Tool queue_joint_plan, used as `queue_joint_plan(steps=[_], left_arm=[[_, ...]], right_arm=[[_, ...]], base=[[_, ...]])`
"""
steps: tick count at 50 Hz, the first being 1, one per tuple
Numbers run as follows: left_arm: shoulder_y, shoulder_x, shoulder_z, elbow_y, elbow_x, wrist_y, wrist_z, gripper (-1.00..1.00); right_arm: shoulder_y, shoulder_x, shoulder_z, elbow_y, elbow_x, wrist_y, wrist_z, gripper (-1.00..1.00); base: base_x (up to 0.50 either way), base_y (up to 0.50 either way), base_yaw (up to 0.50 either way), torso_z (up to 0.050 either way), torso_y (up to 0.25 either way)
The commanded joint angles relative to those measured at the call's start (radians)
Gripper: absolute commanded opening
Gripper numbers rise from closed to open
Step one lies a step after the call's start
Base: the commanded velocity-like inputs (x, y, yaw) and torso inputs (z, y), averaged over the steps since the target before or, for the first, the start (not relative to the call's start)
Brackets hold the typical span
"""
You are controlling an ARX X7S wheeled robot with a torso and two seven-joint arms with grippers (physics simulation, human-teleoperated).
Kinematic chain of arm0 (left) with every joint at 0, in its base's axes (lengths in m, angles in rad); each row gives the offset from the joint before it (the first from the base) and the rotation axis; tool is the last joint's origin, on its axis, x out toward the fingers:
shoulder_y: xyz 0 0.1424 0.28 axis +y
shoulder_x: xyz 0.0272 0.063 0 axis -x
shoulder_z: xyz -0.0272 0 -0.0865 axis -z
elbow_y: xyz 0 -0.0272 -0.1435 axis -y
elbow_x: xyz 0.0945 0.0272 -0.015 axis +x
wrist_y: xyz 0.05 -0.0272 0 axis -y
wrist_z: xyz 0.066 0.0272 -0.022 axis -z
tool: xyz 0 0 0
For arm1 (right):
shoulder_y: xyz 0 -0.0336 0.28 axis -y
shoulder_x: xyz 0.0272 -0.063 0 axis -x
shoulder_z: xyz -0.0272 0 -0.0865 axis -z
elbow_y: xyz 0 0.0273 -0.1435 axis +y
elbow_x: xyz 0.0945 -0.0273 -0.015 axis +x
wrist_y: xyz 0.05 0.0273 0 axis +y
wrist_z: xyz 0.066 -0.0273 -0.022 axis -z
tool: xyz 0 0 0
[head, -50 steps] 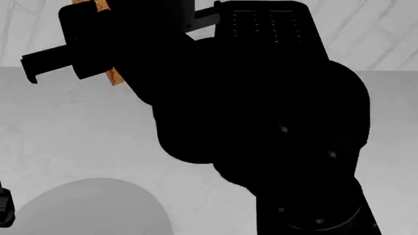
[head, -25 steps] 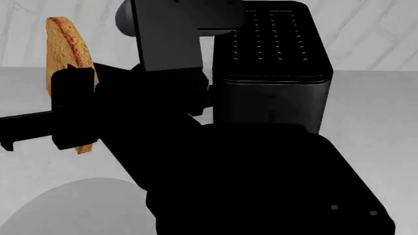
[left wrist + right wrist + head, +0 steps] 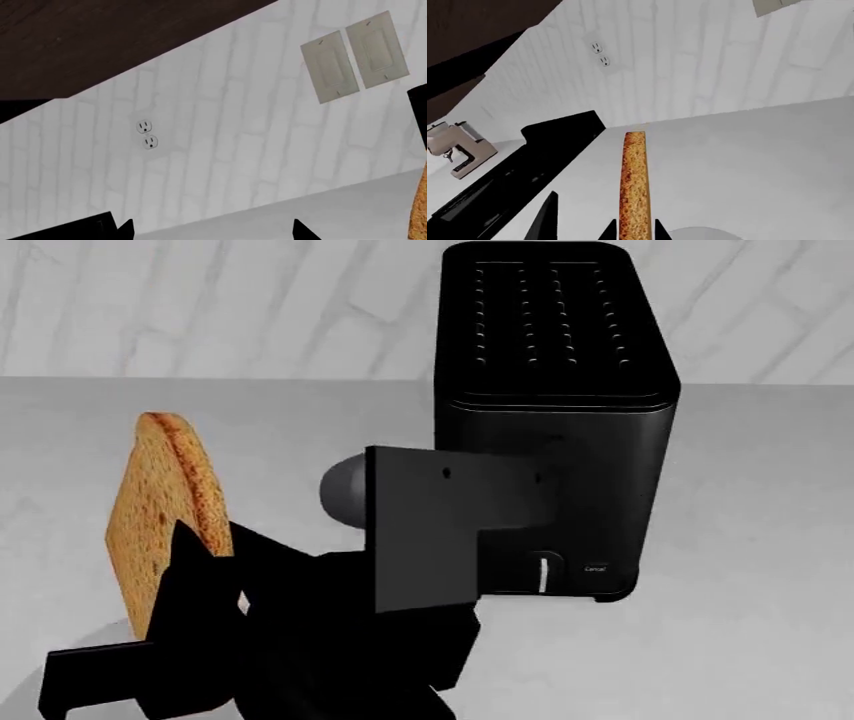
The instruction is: Place the toasted item on a plate.
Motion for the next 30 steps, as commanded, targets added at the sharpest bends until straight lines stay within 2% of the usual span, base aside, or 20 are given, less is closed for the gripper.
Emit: queue_joint_plan(steps=[1, 10, 30], left_arm=[[-0.021, -0.026, 0.011, -0.001, -0.034, -0.008, -0.031, 1.0], [-0.034, -0.044, 0.012, 0.002, -0.064, -0.011, -0.054, 1.0], [-0.01, -0.074, 0.03, -0.014, -0.082, 0.036, -0.09, 1.0]], right_arm=[[-0.146, -0.014, -0.006, -0.106, -0.047, -0.051, -0.019, -1.0], [-0.175, -0.026, -0.05, -0.126, -0.059, -0.099, -0.027, -1.0], [-0.322, -0.032, -0.163, -0.112, -0.24, -0.215, -0.199, -1.0]], base=[[0.0, 0.0, 0.0, 0.0, 0.0], [0.0, 0.0, 0.0, 0.0, 0.0], [0.0, 0.0, 0.0, 0.0, 0.0]])
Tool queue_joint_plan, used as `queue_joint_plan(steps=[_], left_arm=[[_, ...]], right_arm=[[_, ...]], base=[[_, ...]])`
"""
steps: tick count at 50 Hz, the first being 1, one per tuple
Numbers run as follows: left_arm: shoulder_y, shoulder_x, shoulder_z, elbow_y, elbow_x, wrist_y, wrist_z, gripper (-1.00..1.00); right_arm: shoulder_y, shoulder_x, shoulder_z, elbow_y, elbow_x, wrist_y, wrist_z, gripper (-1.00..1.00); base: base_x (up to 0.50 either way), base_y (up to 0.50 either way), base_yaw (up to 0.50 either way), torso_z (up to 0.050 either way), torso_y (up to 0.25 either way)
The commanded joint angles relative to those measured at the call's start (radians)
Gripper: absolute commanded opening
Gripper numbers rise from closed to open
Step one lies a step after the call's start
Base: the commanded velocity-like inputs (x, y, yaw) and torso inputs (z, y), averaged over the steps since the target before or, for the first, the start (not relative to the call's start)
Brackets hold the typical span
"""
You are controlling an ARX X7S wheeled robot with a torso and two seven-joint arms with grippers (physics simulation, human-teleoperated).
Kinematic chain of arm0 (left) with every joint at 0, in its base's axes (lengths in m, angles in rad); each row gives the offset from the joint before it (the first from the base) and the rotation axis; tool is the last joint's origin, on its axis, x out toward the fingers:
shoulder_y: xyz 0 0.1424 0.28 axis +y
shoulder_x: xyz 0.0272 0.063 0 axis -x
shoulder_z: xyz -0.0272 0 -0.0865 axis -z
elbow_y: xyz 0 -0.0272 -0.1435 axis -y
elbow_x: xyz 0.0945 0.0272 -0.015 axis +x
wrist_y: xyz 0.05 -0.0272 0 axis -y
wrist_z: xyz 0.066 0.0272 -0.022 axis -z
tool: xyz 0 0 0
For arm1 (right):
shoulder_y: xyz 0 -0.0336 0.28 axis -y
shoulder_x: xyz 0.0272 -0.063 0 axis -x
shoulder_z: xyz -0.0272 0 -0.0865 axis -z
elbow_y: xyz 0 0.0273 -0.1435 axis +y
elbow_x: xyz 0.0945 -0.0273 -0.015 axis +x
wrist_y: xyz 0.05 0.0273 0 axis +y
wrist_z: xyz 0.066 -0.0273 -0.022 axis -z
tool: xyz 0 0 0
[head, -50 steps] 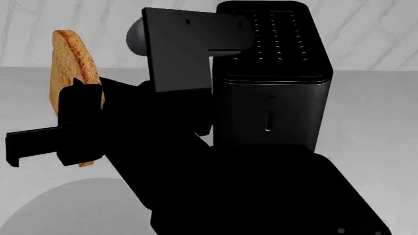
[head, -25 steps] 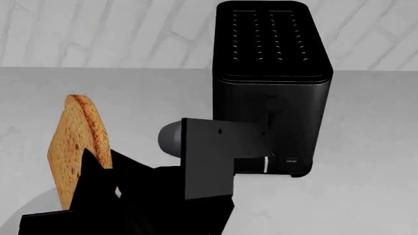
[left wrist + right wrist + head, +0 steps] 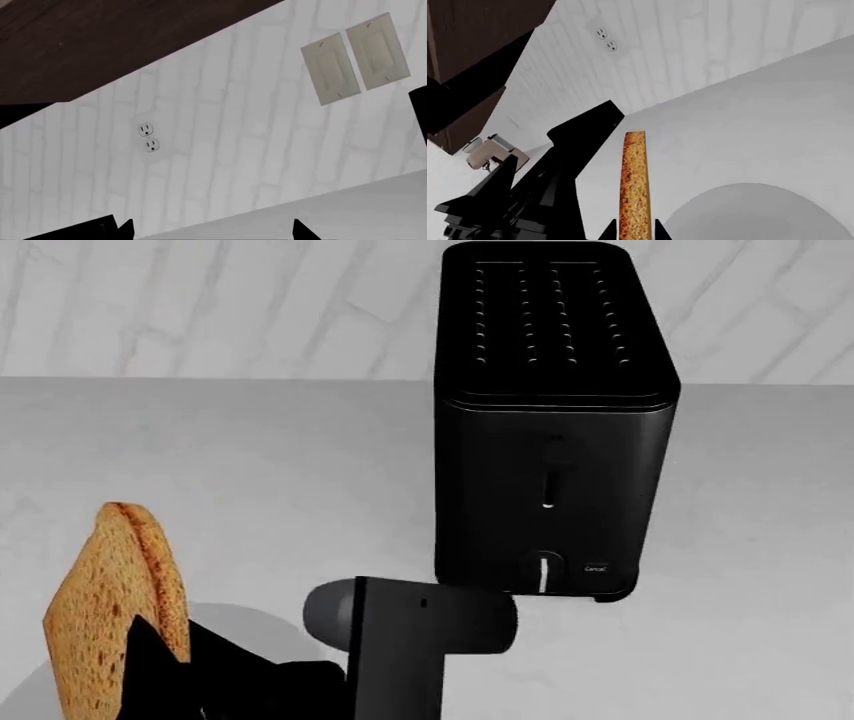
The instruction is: Place the toasted item on a plate.
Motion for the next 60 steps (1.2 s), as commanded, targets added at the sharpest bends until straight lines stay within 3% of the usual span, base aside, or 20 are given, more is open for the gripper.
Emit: queue_joint_plan(steps=[1, 60], left_arm=[[0.005, -0.015, 0.015, -0.011, -0.009, 0.022, -0.018, 1.0], [0.008, -0.054, 0.06, -0.037, -0.036, 0.067, -0.064, 1.0]], right_arm=[[-0.077, 0.001, -0.059, 0.01, -0.096, -0.063, -0.092, -1.0], [-0.173, 0.062, -0.154, 0.089, -0.214, -0.244, -0.175, -1.0]], base=[[0.0, 0.0, 0.0, 0.0, 0.0], [0.0, 0.0, 0.0, 0.0, 0.0]])
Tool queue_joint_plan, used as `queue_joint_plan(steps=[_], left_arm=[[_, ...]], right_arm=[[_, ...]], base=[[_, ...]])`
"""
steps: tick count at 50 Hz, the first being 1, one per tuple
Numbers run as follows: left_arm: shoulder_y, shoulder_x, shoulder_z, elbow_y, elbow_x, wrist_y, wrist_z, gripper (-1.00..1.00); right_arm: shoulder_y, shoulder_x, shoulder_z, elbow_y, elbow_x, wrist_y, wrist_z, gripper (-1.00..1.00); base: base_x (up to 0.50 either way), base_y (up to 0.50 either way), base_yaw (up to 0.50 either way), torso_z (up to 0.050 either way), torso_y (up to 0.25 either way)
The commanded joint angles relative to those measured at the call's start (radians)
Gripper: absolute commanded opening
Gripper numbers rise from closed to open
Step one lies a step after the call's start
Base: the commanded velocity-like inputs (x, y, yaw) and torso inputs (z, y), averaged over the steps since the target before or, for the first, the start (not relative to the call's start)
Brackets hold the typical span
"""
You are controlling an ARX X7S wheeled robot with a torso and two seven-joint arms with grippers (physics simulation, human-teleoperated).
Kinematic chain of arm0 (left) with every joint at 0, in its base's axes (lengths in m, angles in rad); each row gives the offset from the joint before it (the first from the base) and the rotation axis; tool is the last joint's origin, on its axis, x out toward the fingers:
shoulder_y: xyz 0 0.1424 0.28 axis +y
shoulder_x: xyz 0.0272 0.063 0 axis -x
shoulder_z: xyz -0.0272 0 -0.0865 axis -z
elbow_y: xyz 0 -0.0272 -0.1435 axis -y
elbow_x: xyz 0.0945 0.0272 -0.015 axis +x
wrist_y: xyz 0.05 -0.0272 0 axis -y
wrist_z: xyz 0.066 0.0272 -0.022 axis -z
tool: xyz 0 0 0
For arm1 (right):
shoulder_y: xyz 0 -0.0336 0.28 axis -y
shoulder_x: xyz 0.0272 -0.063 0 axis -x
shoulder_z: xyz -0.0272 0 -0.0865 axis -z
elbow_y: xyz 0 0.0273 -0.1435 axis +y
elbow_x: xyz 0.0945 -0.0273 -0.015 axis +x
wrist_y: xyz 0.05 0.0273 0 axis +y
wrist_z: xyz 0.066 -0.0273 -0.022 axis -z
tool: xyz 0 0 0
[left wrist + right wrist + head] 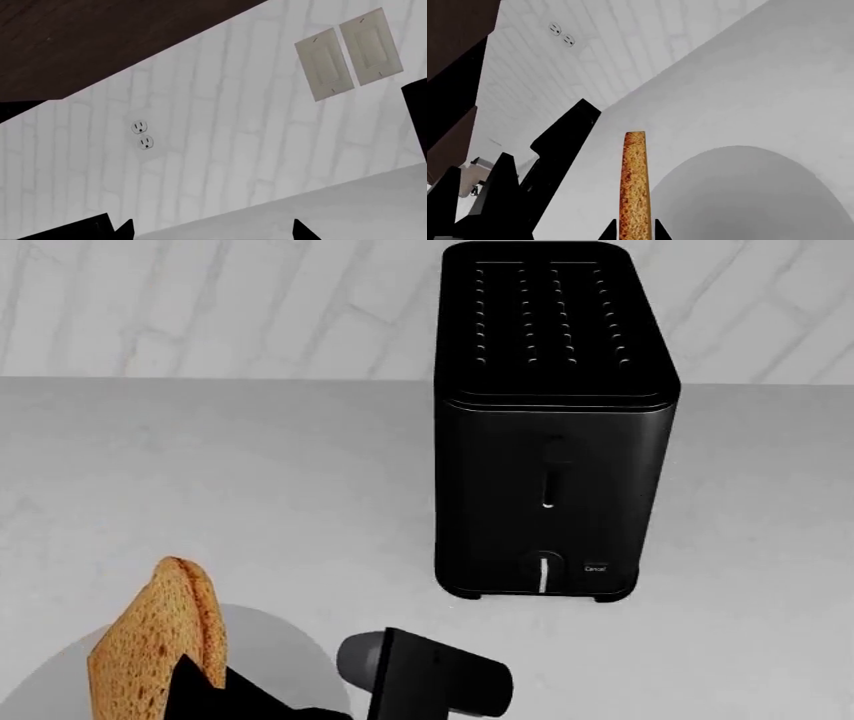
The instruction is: Place the toasted item on a plate.
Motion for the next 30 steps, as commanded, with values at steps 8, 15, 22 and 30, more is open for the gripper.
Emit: queue_joint_plan(steps=[8, 15, 22, 30], left_arm=[[-0.013, -0.011, 0.002, -0.001, -0.017, -0.002, -0.012, 1.0], [-0.02, -0.013, 0.009, -0.004, -0.021, -0.001, -0.016, 1.0], [-0.016, -0.02, 0.001, -0.001, -0.03, -0.001, -0.022, 1.0], [-0.024, -0.021, 0.017, -0.005, -0.029, 0.001, -0.028, 1.0]], right_arm=[[-0.003, 0.018, -0.029, -0.001, -0.008, -0.022, -0.006, -1.0], [-0.002, 0.028, -0.038, -0.004, -0.02, -0.029, -0.016, 1.0], [0.004, 0.04, -0.049, -0.005, -0.038, -0.03, -0.025, 1.0], [0.019, 0.066, -0.054, -0.005, -0.088, -0.027, -0.017, 1.0]], base=[[0.0, 0.0, 0.0, 0.0, 0.0], [0.0, 0.0, 0.0, 0.0, 0.0], [0.0, 0.0, 0.0, 0.0, 0.0], [0.0, 0.0, 0.0, 0.0, 0.0]])
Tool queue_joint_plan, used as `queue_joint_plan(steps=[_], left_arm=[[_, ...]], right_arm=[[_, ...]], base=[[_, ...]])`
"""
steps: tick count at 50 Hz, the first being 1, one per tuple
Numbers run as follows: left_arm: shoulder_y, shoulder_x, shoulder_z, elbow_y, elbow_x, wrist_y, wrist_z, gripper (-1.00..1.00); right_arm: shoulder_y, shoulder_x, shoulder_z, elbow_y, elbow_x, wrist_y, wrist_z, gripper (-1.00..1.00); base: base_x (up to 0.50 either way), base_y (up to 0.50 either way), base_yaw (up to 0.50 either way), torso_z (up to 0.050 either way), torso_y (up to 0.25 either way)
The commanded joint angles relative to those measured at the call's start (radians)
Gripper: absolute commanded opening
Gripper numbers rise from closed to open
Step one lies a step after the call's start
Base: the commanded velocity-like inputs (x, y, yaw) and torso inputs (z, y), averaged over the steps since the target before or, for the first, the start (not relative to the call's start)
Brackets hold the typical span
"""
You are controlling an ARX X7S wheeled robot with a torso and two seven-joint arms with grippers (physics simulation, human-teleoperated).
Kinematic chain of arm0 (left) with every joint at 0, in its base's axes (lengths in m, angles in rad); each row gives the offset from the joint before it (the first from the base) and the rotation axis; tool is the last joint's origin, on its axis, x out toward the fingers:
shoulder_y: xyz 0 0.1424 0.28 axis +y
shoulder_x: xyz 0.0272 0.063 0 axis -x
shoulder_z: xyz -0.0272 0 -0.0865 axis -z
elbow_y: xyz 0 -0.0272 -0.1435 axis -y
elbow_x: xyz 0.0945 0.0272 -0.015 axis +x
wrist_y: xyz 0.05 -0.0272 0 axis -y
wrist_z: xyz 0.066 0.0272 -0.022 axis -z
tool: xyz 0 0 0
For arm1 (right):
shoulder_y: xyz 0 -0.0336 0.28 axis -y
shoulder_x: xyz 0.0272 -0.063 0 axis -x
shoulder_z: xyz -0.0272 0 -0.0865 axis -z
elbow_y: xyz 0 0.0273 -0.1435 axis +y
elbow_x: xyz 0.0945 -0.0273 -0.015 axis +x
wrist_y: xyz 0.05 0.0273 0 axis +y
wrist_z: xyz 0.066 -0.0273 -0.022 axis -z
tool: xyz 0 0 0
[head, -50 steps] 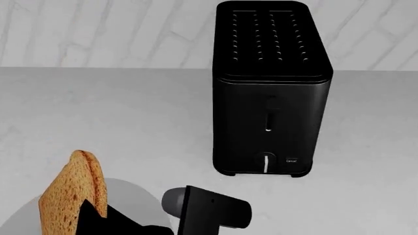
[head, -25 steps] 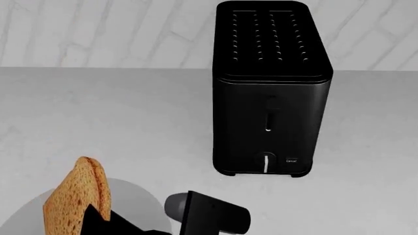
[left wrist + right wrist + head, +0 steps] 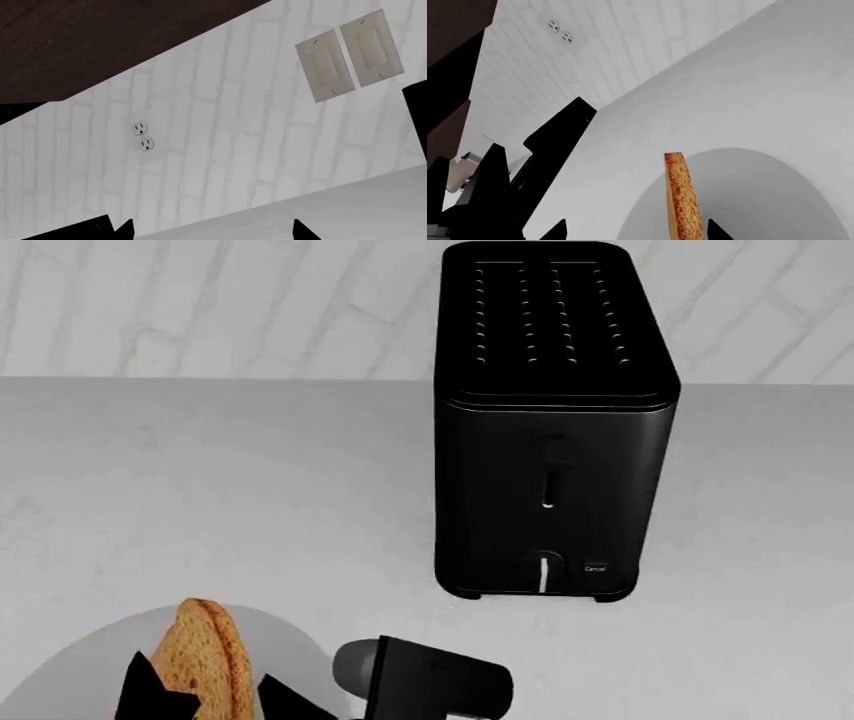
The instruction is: Place the toasted item on a plate.
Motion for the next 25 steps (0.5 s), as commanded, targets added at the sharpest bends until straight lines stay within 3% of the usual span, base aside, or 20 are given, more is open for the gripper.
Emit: queue_joint_plan(steps=[1, 19, 25], left_arm=[[-0.01, -0.004, 0.012, -0.005, -0.004, 0.001, -0.007, 1.0], [0.007, -0.013, 0.006, -0.003, -0.013, 0.015, -0.019, 1.0], [-0.019, -0.015, 0.006, -0.002, -0.035, -0.001, -0.023, 1.0]], right_arm=[[0.013, 0.029, -0.002, 0.008, -0.046, -0.008, -0.009, 1.0], [0.052, 0.074, 0.015, 0.018, -0.074, -0.013, -0.009, 1.0], [0.217, 0.166, -0.005, -0.07, -0.135, 0.105, 0.092, 1.0]], base=[[0.0, 0.0, 0.0, 0.0, 0.0], [0.0, 0.0, 0.0, 0.0, 0.0], [0.0, 0.0, 0.0, 0.0, 0.002]])
